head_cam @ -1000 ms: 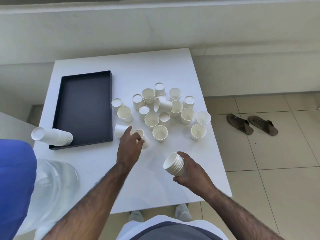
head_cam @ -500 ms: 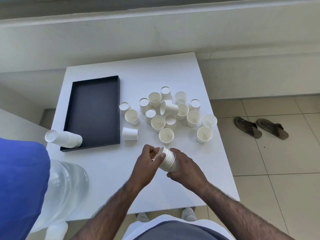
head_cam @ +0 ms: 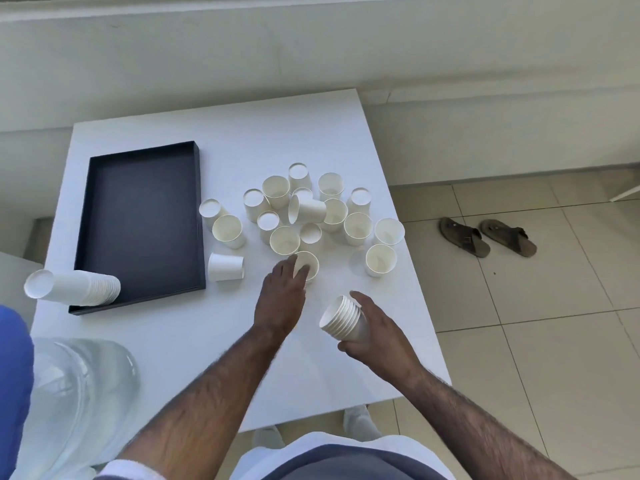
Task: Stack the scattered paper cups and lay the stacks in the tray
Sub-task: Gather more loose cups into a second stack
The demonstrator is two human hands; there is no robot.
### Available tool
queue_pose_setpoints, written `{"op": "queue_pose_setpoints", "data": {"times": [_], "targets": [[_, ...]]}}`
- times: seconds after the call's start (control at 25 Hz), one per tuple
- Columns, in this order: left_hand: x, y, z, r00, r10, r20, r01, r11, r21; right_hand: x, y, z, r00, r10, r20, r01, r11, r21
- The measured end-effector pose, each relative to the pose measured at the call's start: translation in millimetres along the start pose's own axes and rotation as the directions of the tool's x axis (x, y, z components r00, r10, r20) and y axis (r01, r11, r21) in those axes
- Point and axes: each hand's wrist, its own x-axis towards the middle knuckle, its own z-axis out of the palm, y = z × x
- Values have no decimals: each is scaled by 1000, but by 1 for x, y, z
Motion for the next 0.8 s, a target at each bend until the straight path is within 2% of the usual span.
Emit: {"op": "queue_pose_setpoints", "data": {"times": [0.08, 0.12, 0.16, 0.24, 0.36, 0.44, 0.52, 0.64, 0.8], "targets": [[6, -6, 5, 998, 66, 8, -66, 995, 78, -5, 9, -4, 1000, 23, -9, -23, 1000, 13], [7, -6, 4, 996, 82, -22, -81, 995, 64, -6, 13, -5, 999, 35, -15, -34, 999, 18], [7, -5, 1, 997, 67, -44, -67, 998, -1, -8, 17, -5, 999, 46, -19, -45, 999, 24], [1, 0, -9, 996, -24, -83, 1, 962, -273, -11, 20, -5, 998, 65, -19, -64, 997, 37], [-18, 7, -38, 980, -186, -74, 88, 731, -677, -10, 13, 0, 998, 63, 2, -63, 998, 27], [-35, 15, -60, 964, -267, -7, 151, 568, -809, -6, 3, 5, 999, 43, 17, -43, 999, 22], [-52, 21, -71, 960, -269, 80, 205, 479, -854, -1, -8, 9, 1000, -1, 22, 0, 1000, 15], [-72, 24, -82, 967, -215, 135, 228, 499, -836, 4, -30, 11, 998, -61, 1, 61, 996, 62], [-81, 19, -97, 986, -81, 148, 166, 640, -750, 5, -50, 11, 985, -155, 70, 146, 982, 122]]}}
